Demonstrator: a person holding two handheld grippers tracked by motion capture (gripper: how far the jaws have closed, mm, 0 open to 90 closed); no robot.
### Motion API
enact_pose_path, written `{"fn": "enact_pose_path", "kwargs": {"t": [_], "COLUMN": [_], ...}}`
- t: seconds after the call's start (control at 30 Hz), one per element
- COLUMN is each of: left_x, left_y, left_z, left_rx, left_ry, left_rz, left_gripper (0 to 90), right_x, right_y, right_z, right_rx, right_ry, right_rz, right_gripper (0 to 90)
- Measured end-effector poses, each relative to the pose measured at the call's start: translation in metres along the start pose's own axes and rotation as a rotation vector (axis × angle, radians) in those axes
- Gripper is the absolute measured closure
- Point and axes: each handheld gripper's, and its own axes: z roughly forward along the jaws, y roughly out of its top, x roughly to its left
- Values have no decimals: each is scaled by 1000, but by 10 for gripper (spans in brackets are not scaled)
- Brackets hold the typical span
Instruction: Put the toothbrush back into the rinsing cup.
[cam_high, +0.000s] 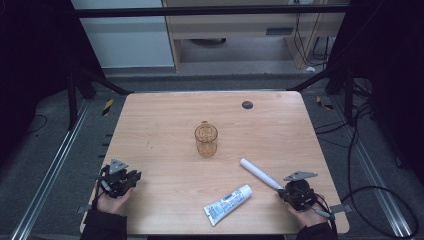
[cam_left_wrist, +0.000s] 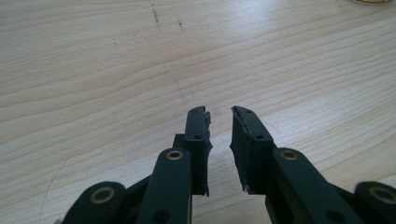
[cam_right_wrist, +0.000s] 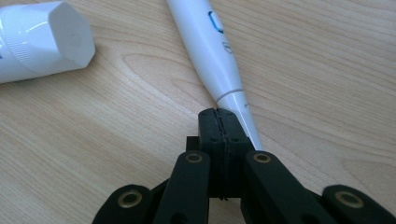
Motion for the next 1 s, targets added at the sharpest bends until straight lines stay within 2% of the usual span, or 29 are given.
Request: {"fn": "enact_pose_path", "kwargs": {"t": [0.3,0.63,1.0], "left_x": [0,0,0], "left_y": [0,0,0], "left_z": [0,0,0], "left_rx": [-1,2,5], "left_ry": [0,0,2], "left_rz": [1,1,7], "left_gripper": [753,754,754], "right_x": [-5,-15,-25], "right_y": [2,3,4], "right_z": [-3,1,3], "right_rx": [-21,-11,-3], "right_ry": [-17,-60,-86], "right_rz": [15,47,73], "right_gripper": [900,900,900]}}
